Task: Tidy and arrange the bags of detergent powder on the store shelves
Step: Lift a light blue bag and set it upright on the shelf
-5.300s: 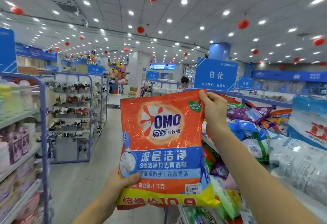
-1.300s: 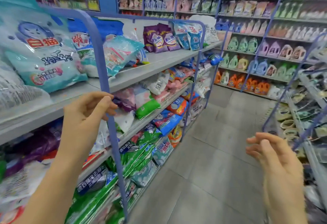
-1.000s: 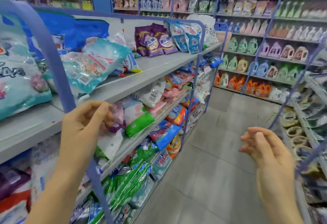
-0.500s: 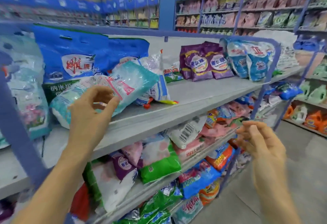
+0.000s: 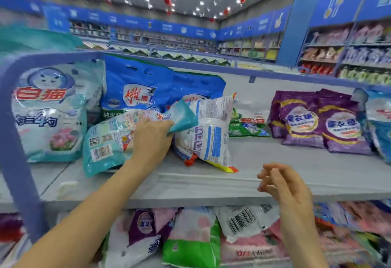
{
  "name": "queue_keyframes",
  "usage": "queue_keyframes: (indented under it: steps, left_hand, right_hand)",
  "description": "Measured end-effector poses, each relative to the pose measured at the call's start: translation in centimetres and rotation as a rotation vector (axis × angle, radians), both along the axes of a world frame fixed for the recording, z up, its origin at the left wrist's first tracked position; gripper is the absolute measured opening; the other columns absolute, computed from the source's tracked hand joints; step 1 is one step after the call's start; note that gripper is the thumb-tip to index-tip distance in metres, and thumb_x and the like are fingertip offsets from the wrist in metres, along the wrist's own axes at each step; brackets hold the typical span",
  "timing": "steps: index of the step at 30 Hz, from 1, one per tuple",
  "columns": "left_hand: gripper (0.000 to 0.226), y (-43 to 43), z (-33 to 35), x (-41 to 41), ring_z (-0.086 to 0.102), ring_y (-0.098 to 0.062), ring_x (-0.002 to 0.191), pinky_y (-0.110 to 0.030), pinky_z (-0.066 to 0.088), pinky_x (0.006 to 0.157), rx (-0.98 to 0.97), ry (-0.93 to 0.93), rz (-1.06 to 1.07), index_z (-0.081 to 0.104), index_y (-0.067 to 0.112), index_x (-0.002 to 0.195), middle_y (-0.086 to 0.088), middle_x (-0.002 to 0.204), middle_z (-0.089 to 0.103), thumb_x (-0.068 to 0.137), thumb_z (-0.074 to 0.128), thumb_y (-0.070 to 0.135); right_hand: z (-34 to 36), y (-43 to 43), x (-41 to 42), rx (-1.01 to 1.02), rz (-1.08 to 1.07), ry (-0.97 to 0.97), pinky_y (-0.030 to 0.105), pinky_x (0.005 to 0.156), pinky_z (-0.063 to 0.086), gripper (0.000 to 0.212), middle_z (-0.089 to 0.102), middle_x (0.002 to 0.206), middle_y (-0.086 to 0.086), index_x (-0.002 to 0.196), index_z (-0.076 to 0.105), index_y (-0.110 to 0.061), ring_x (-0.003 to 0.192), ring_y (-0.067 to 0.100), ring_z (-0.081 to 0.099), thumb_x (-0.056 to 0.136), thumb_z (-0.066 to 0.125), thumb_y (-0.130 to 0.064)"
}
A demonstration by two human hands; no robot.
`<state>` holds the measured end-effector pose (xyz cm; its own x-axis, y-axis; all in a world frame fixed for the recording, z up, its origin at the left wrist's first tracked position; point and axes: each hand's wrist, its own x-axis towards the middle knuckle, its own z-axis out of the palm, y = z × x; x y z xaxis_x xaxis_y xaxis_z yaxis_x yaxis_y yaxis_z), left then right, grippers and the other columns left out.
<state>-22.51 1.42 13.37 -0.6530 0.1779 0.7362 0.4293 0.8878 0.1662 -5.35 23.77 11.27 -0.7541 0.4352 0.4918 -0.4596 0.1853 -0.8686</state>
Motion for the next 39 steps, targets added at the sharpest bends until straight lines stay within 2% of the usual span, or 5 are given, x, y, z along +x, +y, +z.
queue_keyframes:
  steps: [6, 15, 22, 35, 39]
  left_hand:
    - [0.048, -3.6, 4.4, -0.6, 0.021, -0.014, 0.048, -0.033, 0.015, 0.049, 0.614, -0.032, -0.219, 0.027, 0.020, 0.051, 0.003, 0.048, 0.025, 0.089, 0.053, 0.031]
    - [0.022, -9.5, 11.9, -1.9, 0.065, -0.009, 0.076, -0.021, 0.050, 0.055, 1.449, -0.163, -0.429, 0.060, 0.008, 0.101, 0.009, 0.077, 0.067, 0.090, 0.062, 0.027]
    - [0.023, -10.1, 9.3, -4.3, 0.066, -0.006, 0.075, -0.019, 0.052, 0.055, 1.467, -0.350, -0.530, 0.051, 0.013, 0.117, -0.001, 0.111, 0.060, 0.098, 0.046, 0.026]
    - [0.044, -10.9, 10.3, -6.1, 0.028, -0.013, 0.051, -0.030, 0.023, 0.052, 1.063, 0.011, -0.195, 0.038, 0.014, 0.058, -0.004, 0.055, 0.034, 0.097, 0.051, 0.030]
    - [0.047, -11.4, 8.0, -3.5, 0.055, -0.032, 0.082, -0.038, 0.042, 0.073, 1.132, -0.153, -0.131, 0.061, 0.004, 0.096, -0.022, 0.091, 0.059, 0.094, 0.045, 0.049]
  right_hand:
    - [0.7, -1.4, -2.7, 0.030, 0.145, -0.011, 0.025, 0.065, 0.050, 0.036, 0.066, 0.074, 0.002, 0.087, 0.065, -0.012, 0.064, 0.011, 0.057, 0.085, 0.055, -0.047]
    - [6.6, -7.0, -10.3, 0.207, 0.290, -0.016, 0.027, 0.080, 0.052, 0.010, 0.067, 0.093, -0.001, 0.098, 0.061, -0.017, 0.083, 0.006, 0.062, 0.095, 0.051, -0.017]
    - [8.7, -10.6, -18.9, -0.037, 0.457, -0.292, 0.042, 0.104, 0.039, 0.065, 0.053, 0.128, -0.001, 0.139, 0.037, -0.019, 0.116, 0.019, 0.052, 0.086, 0.059, -0.049]
    - [8.0, -12.9, -20.5, 0.038, 0.232, 0.022, 0.027, 0.058, 0.043, 0.011, 0.058, 0.073, 0.002, 0.086, 0.062, -0.022, 0.066, 0.014, 0.053, 0.094, 0.054, -0.021]
    - [7.7, -13.7, -20.1, 0.039, 0.147, 0.087, 0.027, 0.057, 0.037, 0.015, 0.049, 0.072, 0.009, 0.082, 0.060, -0.020, 0.067, 0.019, 0.043, 0.095, 0.053, -0.024]
